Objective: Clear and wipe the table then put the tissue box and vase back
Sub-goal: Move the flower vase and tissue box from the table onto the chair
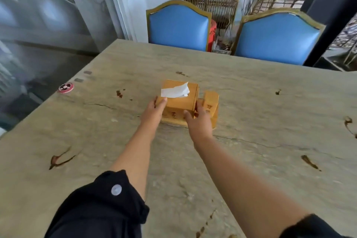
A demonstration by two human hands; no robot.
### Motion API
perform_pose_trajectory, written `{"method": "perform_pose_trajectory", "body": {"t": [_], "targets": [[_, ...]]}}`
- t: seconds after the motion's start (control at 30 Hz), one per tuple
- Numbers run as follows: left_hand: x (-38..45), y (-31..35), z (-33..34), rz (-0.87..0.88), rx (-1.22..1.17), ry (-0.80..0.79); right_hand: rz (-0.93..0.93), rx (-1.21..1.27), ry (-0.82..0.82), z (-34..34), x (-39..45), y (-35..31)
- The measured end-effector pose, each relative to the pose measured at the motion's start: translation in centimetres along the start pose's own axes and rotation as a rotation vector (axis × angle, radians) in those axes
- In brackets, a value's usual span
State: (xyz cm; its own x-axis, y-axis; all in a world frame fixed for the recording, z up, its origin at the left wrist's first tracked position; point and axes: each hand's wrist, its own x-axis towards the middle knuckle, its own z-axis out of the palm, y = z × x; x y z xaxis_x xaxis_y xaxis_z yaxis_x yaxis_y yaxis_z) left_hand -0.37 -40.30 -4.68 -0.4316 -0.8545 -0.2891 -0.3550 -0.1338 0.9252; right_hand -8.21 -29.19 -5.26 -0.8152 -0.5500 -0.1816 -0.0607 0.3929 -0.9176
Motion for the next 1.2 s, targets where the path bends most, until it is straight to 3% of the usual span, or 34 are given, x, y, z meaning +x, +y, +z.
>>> {"method": "perform_pose_trajectory", "body": {"t": [0.23, 0.5, 0.77, 1.2], "targets": [[-0.4, -0.8, 1.6, 0.008, -0.135, -0.02, 0.023, 0.058, 0.031, -0.5, 0.3, 0.2], [-6.4, 2.5, 4.8, 0.07, -0.233, -0.079, 0.027, 0.197, 0.055, -7.7, -3.6, -1.0], [-19.7, 6.1, 12.6, 0.163, -0.308, -0.207, -0.02, 0.239, 0.166, -21.9, -12.1, -0.1], [-45.1, 5.7, 33.1, 0.184, -0.313, -0.456, -0.003, 0.248, 0.361, -49.3, -29.0, 10.9]]}}
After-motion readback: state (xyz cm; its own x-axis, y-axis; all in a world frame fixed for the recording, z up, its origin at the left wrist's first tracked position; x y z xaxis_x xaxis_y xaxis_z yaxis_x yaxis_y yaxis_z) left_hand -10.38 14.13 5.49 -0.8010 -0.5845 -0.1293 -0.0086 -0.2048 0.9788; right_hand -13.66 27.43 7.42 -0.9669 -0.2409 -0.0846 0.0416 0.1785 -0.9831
